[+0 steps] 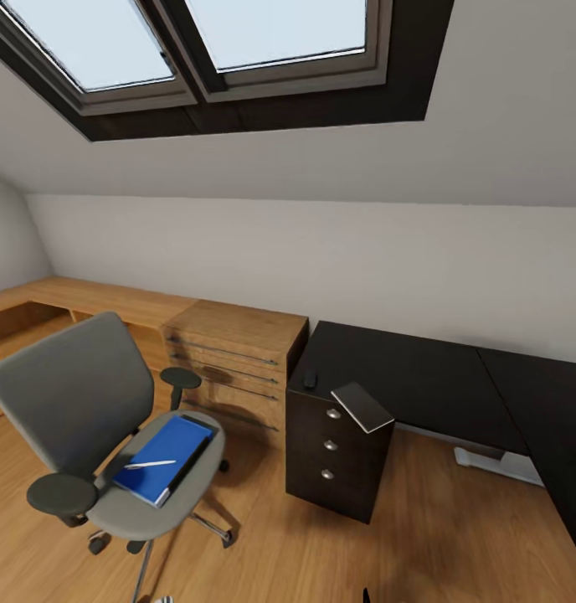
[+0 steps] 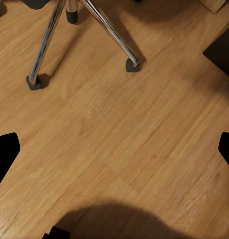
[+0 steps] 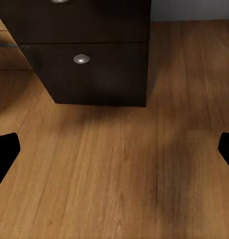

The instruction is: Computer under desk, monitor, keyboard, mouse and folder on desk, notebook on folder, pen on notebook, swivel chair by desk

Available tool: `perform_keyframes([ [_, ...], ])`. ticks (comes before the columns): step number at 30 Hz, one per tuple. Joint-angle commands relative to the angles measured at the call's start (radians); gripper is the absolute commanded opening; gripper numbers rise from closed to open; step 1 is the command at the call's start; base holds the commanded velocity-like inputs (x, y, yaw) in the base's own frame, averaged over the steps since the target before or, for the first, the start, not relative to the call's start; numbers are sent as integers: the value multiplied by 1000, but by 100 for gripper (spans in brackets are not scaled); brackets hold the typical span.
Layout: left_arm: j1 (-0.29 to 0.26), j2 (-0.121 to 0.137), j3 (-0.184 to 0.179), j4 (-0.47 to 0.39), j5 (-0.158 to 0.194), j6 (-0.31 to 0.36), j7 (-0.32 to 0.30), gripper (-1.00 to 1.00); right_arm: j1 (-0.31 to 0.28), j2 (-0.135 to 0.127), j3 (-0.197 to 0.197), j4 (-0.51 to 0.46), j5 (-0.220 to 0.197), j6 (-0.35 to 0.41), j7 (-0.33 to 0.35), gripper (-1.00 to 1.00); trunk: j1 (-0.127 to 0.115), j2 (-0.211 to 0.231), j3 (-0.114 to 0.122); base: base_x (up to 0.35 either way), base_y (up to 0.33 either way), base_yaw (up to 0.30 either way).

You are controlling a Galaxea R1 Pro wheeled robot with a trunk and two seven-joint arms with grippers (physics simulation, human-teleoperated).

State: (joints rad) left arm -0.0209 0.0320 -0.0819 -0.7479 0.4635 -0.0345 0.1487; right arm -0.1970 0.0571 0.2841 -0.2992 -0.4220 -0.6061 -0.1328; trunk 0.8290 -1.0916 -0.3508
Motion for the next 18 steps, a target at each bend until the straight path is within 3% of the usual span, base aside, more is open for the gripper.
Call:
perform_keyframes([
  [1,-1,2,-8,-1,10,-3,9,100,-1,0,9,0,-5,-3,-8,100,0,-1,-1,10,0,19],
  [12,-1,5,-7,-13,7,-3,9,100,-1,0,4,-7,-12,-3,-11,100,0,-1,-1,2,0,163],
  [13,-1,1,-9,-158,-61,86,13,100,-3,3,3,-67,-12,6,-13,100,0,-1,-1,0,0,11],
  [14,-1,0,-9,-182,-67,115,13,100,-5,6,3,-85,-11,11,-14,100,0,-1,-1,0,0,9],
  [16,-1,-1,-8,-290,-83,248,14,100,-21,20,3,-166,-7,72,-30,100,0,-1,-1,0,0,5],
  [17,-1,-14,-8,-466,-91,406,17,100,-87,31,3,-270,0,270,-117,100,0,-1,-1,0,0,0],
  [18,0,-26,-8,-520,-92,446,17,100,-126,33,4,-291,2,349,-149,100,0,-1,-1,0,0,0],
])
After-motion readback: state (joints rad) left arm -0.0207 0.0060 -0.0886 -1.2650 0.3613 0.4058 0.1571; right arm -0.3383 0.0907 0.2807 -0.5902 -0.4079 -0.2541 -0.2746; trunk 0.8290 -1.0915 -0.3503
